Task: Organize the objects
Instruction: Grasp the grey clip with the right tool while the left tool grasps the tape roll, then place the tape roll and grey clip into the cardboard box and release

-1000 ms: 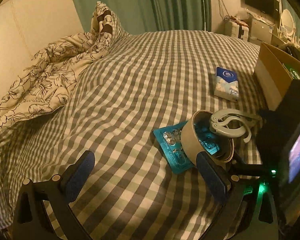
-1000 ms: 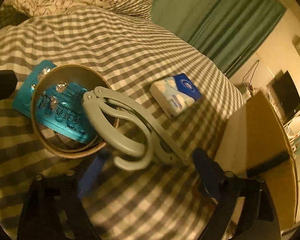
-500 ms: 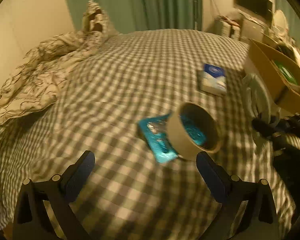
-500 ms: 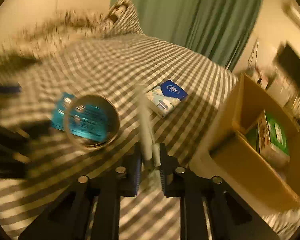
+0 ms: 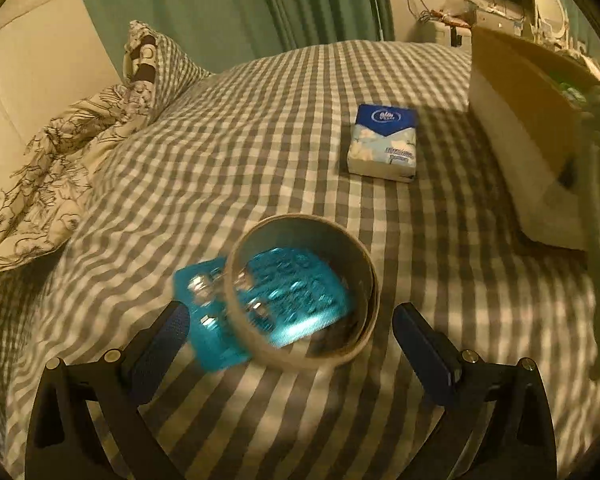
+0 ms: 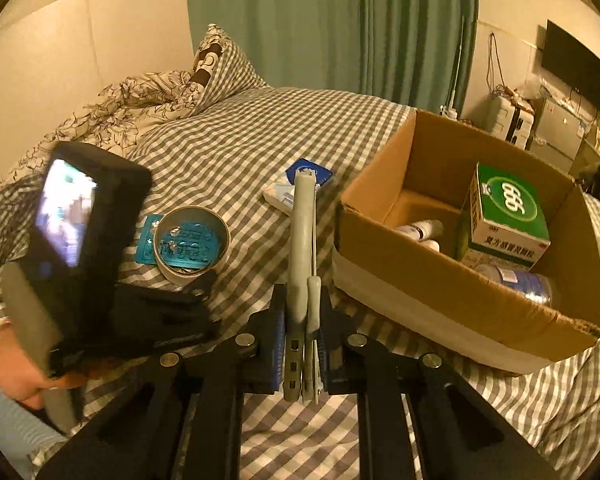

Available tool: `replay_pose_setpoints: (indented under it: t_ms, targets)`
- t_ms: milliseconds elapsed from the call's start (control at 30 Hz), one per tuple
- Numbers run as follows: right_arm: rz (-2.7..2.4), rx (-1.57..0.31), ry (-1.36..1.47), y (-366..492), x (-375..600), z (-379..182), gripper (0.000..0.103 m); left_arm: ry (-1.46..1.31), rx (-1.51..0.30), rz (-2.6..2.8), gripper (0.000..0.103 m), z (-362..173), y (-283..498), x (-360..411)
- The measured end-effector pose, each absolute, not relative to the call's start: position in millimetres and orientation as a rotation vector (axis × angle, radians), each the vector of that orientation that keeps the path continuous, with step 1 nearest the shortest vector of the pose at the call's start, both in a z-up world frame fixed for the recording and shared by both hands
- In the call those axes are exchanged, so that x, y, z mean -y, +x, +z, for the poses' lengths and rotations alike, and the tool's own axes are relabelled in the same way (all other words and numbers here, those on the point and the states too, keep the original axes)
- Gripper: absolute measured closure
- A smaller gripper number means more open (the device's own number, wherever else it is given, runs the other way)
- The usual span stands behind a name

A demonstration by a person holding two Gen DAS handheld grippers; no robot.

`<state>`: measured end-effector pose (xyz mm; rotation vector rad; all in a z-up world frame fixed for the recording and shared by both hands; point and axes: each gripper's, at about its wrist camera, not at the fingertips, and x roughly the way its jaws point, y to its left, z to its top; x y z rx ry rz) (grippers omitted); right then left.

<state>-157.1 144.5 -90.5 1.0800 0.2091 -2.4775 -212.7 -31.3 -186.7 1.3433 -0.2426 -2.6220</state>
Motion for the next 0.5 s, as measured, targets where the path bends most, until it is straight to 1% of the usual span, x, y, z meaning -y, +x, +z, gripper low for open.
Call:
replay_pose_setpoints:
  t_ms: [133, 200, 233, 267, 300, 333, 500]
  targets:
    - [-2.470, -0.187, 1.090, -160.8, -150.3, -96.0, 0.090, 1.381, 0.212, -2.608, 0.000, -201.9, -233.3, 31.3]
    - [-2.472, -0.179, 1.094, -161.8, -153.9, -96.9, 0.090, 1.373, 0.242, -2.613, 0.001, -204.5, -235.4, 28.1]
    - [-2.475, -0.174, 1.094, -161.7, -156.0, -96.4, 0.090, 1.371, 0.255, -2.616, 0.003, -204.8, -234.9, 26.8]
    - [-2.476, -0.172, 1.093, -161.3, -156.9, -95.6, 0.090, 1.371, 0.259, -2.624, 0.008, -204.1, -233.8, 26.2]
    - [-2.479, -0.171, 1.091, -160.6, -158.4, -94.6, 0.090, 1.371, 0.262, -2.629, 0.017, -202.9, -232.4, 25.8]
    - [-2.484, -0.174, 1.089, -159.4, -159.1, -92.7, 0.090, 1.371, 0.264, -2.629, 0.020, -199.9, -229.2, 26.0]
    - [-2.498, -0.171, 1.057, -145.7, -161.9, -78.6, 0.090, 1.432, 0.148, -2.678, 0.021, -184.7, -213.6, 31.4]
